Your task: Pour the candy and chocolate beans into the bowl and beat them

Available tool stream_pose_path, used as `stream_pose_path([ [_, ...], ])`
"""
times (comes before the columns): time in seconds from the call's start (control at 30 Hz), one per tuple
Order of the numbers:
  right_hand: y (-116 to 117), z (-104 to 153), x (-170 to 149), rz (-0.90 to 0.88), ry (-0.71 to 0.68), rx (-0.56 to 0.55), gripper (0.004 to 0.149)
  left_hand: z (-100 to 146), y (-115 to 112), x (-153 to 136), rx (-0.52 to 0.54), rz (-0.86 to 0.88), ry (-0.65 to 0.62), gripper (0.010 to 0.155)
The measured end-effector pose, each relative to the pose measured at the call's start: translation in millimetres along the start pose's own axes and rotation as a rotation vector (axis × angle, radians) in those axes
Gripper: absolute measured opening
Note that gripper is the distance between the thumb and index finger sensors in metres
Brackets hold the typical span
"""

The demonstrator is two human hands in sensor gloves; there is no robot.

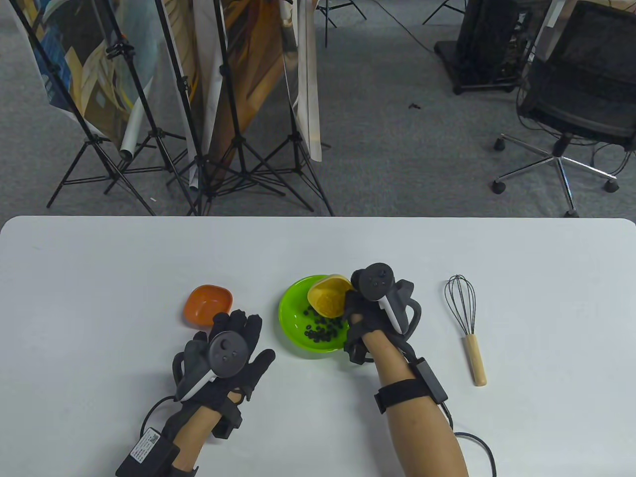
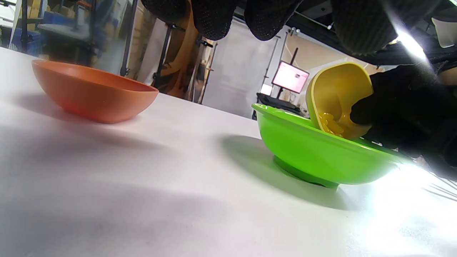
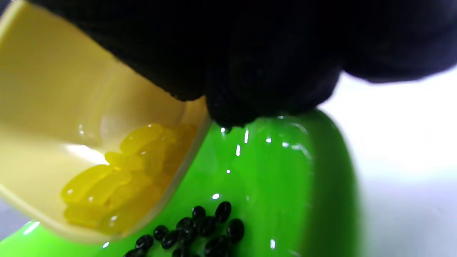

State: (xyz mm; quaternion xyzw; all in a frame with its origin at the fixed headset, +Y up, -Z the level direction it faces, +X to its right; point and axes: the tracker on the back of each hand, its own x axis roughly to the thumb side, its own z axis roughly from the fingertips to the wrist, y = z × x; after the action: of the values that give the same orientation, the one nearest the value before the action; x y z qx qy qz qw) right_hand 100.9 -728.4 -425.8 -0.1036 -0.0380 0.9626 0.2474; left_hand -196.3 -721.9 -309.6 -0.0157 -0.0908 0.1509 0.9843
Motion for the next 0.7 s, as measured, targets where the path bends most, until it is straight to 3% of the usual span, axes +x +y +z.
stream_pose_path([
  [0.7, 2.3, 1.4, -4.8, -0.071, -0.014, -0.005, 0.04, -0.3, -1.4, -0.7, -0.005, -0.004, 0.003, 0.08],
])
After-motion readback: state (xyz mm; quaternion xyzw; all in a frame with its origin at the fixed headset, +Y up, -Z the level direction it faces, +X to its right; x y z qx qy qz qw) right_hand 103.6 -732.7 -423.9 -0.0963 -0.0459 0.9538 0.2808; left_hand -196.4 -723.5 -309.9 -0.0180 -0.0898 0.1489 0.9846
